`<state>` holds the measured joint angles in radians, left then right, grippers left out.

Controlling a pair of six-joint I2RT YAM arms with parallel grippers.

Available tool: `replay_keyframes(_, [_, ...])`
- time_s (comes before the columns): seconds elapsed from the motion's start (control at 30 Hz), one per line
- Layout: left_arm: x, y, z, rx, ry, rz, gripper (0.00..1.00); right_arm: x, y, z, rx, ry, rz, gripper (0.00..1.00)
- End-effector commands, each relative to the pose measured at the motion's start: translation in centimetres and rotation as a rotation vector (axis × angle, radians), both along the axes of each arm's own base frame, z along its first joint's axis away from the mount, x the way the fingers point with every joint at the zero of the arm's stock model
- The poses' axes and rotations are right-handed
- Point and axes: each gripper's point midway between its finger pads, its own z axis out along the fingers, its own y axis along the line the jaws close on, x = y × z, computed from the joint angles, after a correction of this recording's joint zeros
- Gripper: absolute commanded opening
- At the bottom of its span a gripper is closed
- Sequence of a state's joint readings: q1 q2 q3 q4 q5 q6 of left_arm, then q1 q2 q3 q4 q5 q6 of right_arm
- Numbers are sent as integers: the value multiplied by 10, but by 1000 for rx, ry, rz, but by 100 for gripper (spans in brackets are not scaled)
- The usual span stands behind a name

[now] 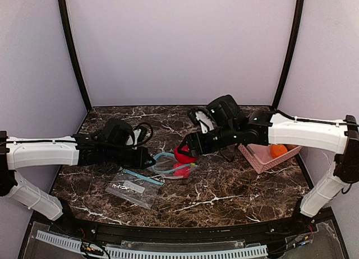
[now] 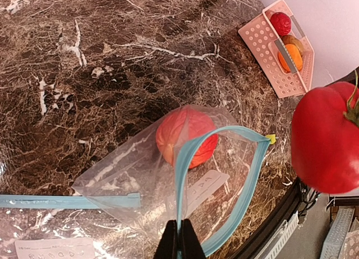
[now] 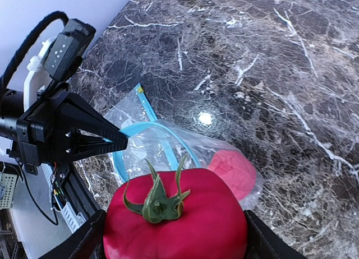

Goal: Place the food in the zip-top bag and seal the zipper
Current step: Place the fake fruit in the zipper food storage bag.

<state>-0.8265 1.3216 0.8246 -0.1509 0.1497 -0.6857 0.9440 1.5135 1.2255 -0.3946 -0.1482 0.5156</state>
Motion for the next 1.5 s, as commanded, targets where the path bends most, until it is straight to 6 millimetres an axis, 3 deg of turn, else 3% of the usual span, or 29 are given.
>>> replay_keyframes(0.0, [-2, 3, 4, -23, -4, 5, 1, 0, 40, 19, 57, -70, 26, 70])
replay_keyframes(0.2, [-3, 4, 5, -24, -6, 3, 1, -5, 72, 5, 15, -95, 61, 71])
replay_keyframes(0.37, [-4, 6, 5, -28, -6, 8, 1, -3, 83, -13, -30, -107, 50, 73])
replay_keyframes(0.5, [-5, 7, 5, -28, -8, 9, 1, 2, 85, -23, -72, -130, 26, 78])
replay_keyframes(0.6, [-6, 8, 4, -26, -8, 10, 1, 2, 85, -28, -88, -125, 24, 89])
replay_keyframes(0.87, [-6, 9, 1, -24, -4, 14, 1, 0, 73, -16, -107, -145, 8, 97])
replay_keyframes(1.03, [-6, 8, -1, -24, -3, 13, 1, 0, 54, -13, -147, -141, -45, 95])
replay_keyframes(1.2, [-5, 8, -2, -22, -1, 14, 1, -10, 41, -24, -172, -97, -49, 84])
replay_keyframes(1.47, [-6, 9, -5, -19, 7, 16, 1, -36, 50, -36, -156, -37, 26, 69])
